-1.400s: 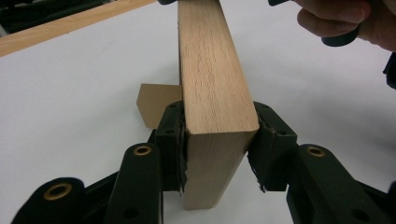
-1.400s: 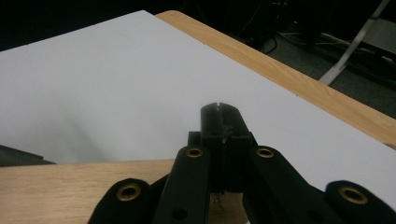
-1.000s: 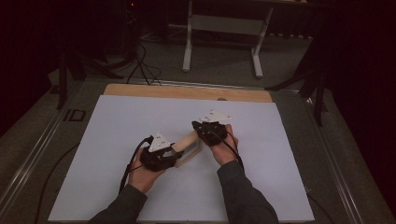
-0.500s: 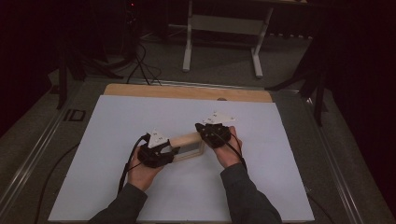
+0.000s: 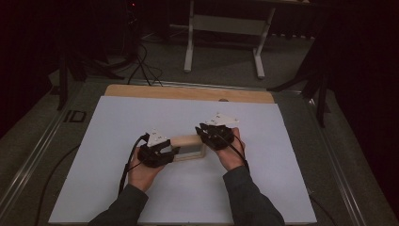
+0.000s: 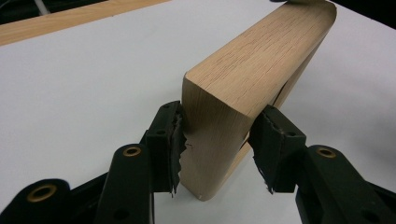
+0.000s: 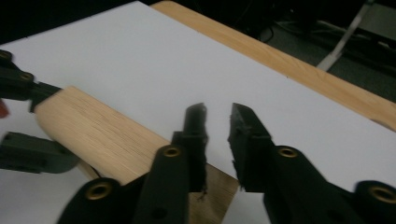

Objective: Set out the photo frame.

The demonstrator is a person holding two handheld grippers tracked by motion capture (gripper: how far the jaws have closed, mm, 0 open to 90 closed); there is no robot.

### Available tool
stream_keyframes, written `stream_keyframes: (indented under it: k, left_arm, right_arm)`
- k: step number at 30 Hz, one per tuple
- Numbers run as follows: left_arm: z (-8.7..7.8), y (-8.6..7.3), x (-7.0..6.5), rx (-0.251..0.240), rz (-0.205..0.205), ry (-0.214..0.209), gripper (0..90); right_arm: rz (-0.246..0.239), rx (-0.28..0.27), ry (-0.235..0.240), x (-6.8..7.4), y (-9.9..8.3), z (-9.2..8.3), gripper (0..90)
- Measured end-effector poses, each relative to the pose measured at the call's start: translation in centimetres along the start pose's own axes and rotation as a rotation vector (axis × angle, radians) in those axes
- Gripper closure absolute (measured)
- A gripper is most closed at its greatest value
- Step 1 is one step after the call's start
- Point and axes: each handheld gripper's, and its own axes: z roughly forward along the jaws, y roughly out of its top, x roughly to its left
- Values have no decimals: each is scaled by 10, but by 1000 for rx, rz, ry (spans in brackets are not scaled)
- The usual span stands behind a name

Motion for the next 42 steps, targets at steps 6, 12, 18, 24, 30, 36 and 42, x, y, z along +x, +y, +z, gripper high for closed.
stream_keyframes:
  k: [6,12,18,24,30,36,42]
  left_arm:
    - [0,0,0,0,-1,-4,543]
    - [0,0,1,3,-4,-7,544]
    - [0,-1,1,-1,-6,-6,546]
    - [0,-1,1,-3,-8,-7,547]
    - [0,0,3,-2,-9,-12,549]
    - [1,0,4,0,-15,-18,550]
    - [1,1,5,2,-19,-21,552]
  right_arm:
    - [-3,-37,17,-1,1,-12,604]
    - [-5,-41,38,-4,-8,-24,499]
    - [2,-22,74,-7,-26,-26,441]
    - [7,6,127,-9,-42,-18,408]
    - [-9,38,165,-8,-47,-7,405]
    - [-5,47,176,-10,-50,2,408]
    - [-2,50,183,-12,-51,6,423]
